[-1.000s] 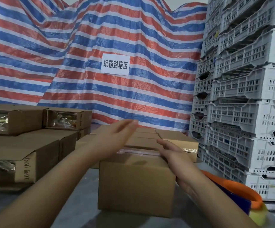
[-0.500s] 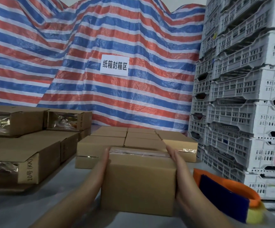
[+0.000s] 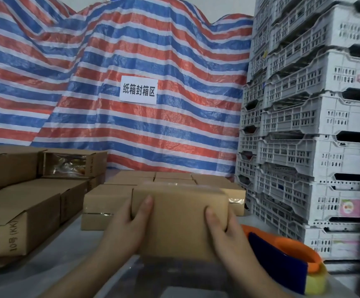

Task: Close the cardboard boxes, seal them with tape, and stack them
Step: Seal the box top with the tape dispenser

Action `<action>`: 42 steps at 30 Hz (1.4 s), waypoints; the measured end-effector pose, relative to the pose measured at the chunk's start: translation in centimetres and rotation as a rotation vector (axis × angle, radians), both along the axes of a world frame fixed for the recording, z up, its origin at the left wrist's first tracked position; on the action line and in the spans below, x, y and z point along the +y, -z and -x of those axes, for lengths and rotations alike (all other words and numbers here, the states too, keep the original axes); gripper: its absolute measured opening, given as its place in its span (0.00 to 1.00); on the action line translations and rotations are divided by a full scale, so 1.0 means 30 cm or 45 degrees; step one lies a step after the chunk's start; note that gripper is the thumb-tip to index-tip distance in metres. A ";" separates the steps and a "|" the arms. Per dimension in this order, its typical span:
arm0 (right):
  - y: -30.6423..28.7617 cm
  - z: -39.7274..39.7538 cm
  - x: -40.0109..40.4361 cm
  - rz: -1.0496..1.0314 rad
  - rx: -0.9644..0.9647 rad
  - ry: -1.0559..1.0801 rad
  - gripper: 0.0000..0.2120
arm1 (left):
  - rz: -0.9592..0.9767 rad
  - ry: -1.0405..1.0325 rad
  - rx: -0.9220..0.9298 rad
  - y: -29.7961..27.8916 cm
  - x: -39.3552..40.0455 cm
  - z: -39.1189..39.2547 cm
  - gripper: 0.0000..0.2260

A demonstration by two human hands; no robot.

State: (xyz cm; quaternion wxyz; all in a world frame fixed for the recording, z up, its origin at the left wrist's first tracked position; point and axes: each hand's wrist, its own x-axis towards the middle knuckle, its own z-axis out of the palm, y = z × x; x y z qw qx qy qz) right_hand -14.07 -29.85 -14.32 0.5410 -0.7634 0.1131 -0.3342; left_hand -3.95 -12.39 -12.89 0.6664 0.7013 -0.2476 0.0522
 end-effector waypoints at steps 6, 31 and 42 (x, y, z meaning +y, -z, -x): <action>-0.323 -0.030 -0.295 -0.128 -0.259 0.261 0.21 | -0.011 0.030 -0.176 -0.344 -0.345 -0.040 0.11; -0.143 -0.280 -0.846 -0.267 0.897 0.060 0.24 | -1.129 -0.270 -0.861 -0.146 -0.844 -0.313 0.17; -0.149 -0.308 -0.804 0.405 0.787 0.295 0.28 | -1.402 -0.131 -1.177 -0.002 -0.745 -0.327 0.31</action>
